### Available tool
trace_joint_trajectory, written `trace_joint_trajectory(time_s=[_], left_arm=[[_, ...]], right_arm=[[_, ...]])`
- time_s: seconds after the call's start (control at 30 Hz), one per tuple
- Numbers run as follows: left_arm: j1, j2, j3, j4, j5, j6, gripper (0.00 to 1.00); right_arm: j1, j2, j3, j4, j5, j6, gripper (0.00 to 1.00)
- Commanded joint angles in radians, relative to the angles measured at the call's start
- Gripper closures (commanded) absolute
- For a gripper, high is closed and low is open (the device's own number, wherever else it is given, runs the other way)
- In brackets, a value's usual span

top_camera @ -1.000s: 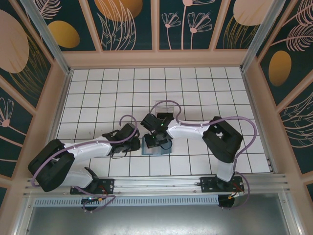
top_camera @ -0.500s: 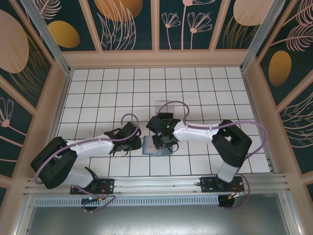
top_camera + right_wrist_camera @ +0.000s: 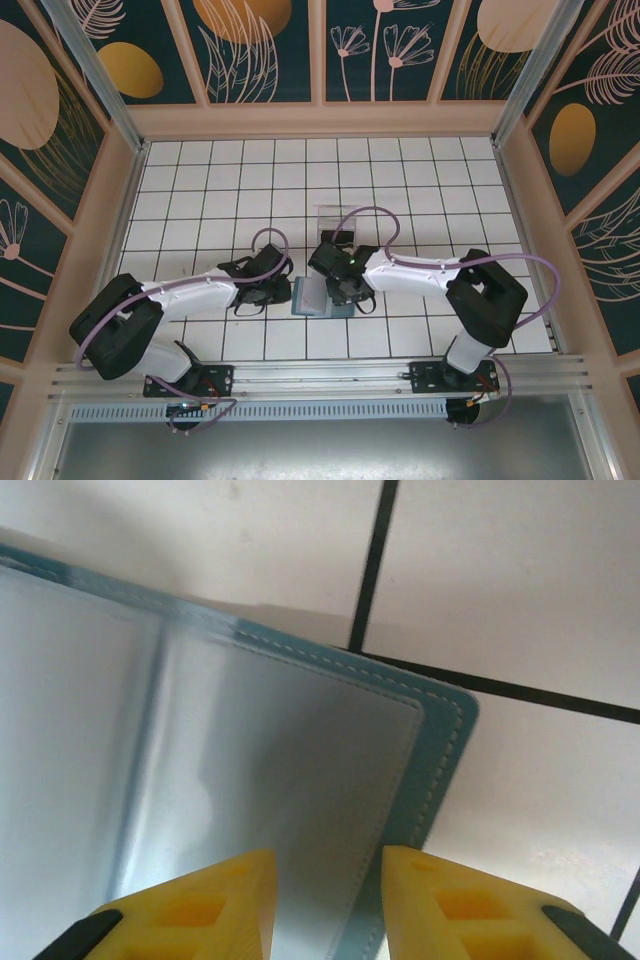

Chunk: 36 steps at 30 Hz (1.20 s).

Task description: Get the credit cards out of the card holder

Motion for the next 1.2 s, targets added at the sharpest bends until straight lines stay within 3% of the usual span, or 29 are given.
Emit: trace_joint_trajectory(time_s=[0.0, 0.13, 0.43, 0.6, 0.87, 1.17], left_arm=[[0.002, -0.009, 0.051, -0.043, 0.023, 0.021, 0.77], [0.001, -0.035, 0.061, 0.013, 0.105, 0.019, 0.76], [0.002, -0.029, 0.063, -0.015, 0.059, -0.014, 0.79], [0.003, -0.059, 0.004, -0.002, 0.043, -0.035, 0.8], [0.009, -0.12, -0.09, 0.015, 0.021, -0.059, 0.81], [0.023, -0.18, -0.153, 0.012, -0.008, -0.069, 0.82]], right_arm=[[-0.008, -0.029, -0.029, -0.015, 0.042, 0.023, 0.66], [-0.01, -0.037, -0.041, 0.006, 0.032, 0.02, 0.66], [-0.006, -0.052, 0.028, 0.062, -0.043, -0.032, 0.66], [0.006, 0.016, 0.117, 0.078, -0.094, -0.063, 0.66], [0.038, 0.149, 0.296, -0.053, -0.006, -0.075, 0.65], [0.077, 0.245, 0.415, -0.067, -0.052, -0.103, 0.65]])
